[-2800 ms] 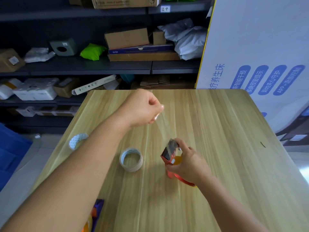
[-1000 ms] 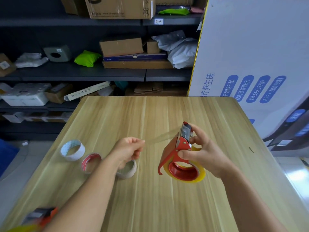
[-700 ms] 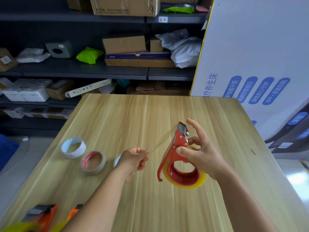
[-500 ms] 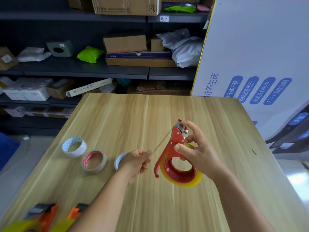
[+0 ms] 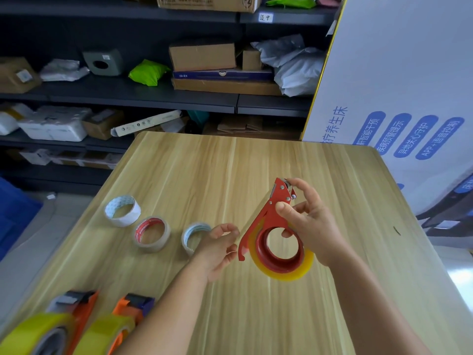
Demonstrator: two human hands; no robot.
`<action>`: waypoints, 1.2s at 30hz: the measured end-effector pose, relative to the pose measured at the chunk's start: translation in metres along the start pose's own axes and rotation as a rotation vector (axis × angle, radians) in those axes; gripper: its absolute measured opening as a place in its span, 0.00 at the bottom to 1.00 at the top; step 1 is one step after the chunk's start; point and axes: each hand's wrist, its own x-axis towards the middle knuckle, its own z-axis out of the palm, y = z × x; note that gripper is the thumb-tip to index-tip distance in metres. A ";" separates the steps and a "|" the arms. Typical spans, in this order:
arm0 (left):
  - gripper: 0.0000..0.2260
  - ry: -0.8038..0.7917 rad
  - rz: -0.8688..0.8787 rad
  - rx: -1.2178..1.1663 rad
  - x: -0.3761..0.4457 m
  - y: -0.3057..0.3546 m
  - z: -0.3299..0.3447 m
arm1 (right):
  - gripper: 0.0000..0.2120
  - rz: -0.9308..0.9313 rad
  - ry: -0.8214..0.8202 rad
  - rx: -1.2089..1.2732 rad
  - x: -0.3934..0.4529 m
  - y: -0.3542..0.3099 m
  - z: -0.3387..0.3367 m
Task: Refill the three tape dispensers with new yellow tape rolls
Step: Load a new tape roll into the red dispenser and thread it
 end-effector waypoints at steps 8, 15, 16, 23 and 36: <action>0.11 -0.089 0.091 0.149 -0.018 -0.011 -0.001 | 0.19 0.049 0.013 0.032 0.003 0.000 0.008; 0.24 -0.182 0.327 0.355 -0.030 -0.033 -0.013 | 0.18 0.105 0.070 0.050 0.007 -0.001 0.013; 0.28 -0.215 0.353 0.391 -0.033 -0.037 -0.013 | 0.18 0.125 0.079 0.055 0.007 0.000 0.016; 0.41 -0.128 0.406 0.366 -0.048 -0.068 -0.005 | 0.22 0.267 0.077 0.204 0.007 0.001 0.038; 0.42 0.058 0.473 0.194 -0.064 -0.083 -0.021 | 0.33 0.397 -0.102 0.198 0.003 -0.002 0.067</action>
